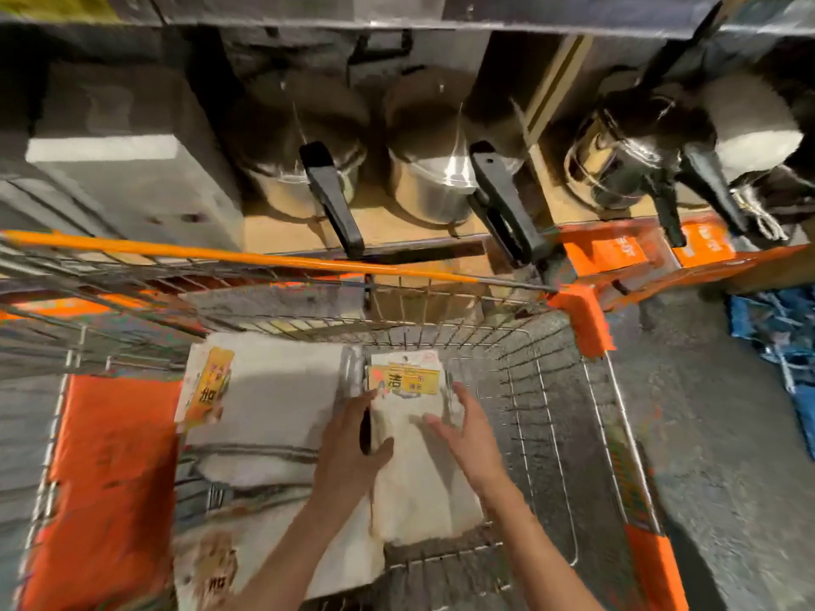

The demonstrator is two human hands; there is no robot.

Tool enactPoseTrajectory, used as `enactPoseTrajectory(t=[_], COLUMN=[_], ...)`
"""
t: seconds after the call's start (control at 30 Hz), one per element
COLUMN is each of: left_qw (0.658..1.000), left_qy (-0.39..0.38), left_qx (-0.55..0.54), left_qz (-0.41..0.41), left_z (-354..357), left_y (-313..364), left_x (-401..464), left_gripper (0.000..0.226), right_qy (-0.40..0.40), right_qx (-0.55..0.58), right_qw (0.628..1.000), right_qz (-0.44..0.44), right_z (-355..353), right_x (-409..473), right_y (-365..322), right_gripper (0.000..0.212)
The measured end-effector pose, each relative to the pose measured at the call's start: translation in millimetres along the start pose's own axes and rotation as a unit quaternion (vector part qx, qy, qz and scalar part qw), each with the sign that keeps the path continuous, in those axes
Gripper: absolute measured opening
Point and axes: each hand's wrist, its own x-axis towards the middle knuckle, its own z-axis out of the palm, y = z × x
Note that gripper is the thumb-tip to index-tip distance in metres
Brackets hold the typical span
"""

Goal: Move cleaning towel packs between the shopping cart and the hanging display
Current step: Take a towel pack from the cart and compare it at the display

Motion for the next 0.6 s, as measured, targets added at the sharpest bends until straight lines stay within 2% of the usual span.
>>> enactPoseTrajectory(t=[0.2, 0.27, 0.43, 0.5, 0.6], left_qw=[0.984, 0.980, 0.983, 0.976, 0.959], left_qy=[0.024, 0.029, 0.035, 0.022, 0.016], left_qx=[-0.158, -0.176, -0.160, -0.194, -0.255], left_qz=[-0.076, -0.086, -0.083, -0.095, -0.122], left_z=[52, 64, 76, 77, 80], left_y=[-17, -26, -39, -41, -41], left_x=[31, 36, 39, 40, 42], left_gripper=[0.069, 0.074, 0.083, 0.083, 0.081], right_qy=[0.008, -0.001, -0.022, -0.029, -0.044], right_qx=[0.065, 0.076, 0.105, 0.113, 0.111], right_qw=[0.997, 0.996, 0.994, 0.993, 0.993], right_qz=[0.031, 0.036, 0.020, 0.008, -0.006], right_z=[17, 27, 44, 46, 48], right_x=[59, 70, 79, 81, 86], right_y=[35, 44, 56, 57, 56], right_gripper=[0.082, 0.084, 0.059, 0.045, 0.040])
